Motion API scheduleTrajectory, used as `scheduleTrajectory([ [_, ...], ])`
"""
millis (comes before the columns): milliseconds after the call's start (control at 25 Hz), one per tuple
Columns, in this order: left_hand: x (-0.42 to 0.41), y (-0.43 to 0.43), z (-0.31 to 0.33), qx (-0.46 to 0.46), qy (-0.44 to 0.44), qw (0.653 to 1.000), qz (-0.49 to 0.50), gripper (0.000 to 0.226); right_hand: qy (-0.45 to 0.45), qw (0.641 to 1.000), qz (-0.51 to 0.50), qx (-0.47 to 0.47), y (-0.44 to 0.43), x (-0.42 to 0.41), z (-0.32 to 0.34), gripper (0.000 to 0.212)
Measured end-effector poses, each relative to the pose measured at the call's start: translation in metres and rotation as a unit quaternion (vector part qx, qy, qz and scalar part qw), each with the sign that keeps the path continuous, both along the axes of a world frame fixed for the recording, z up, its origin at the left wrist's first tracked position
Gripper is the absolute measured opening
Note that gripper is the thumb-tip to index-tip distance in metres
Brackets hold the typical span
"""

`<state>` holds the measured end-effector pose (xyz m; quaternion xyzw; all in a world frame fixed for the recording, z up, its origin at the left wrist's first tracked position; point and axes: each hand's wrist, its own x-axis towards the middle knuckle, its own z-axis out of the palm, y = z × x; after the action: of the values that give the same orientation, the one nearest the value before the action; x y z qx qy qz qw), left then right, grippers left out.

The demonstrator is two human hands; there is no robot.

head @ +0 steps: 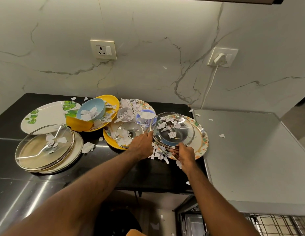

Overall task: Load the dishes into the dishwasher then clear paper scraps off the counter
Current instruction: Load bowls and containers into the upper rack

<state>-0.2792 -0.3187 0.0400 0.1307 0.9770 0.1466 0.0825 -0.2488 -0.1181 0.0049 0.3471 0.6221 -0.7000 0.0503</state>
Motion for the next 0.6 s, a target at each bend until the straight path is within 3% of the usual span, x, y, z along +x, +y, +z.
scheduleTrajectory([
  [200, 0.007, -0.013, 0.001, 0.027, 0.012, 1.000, 0.002, 0.053, 0.014, 0.999, -0.015, -0.025, -0.003, 0.006, 0.005, 0.035],
  [440, 0.008, -0.034, -0.002, 0.011, 0.045, 0.999, -0.008, 0.047, 0.005, 0.993, 0.088, 0.082, -0.005, 0.032, 0.011, 0.092],
  [600, -0.004, -0.046, 0.001, 0.010, 0.078, 0.997, 0.023, 0.051, 0.079, 0.974, 0.168, 0.130, -0.015, 0.061, -0.001, 0.094],
])
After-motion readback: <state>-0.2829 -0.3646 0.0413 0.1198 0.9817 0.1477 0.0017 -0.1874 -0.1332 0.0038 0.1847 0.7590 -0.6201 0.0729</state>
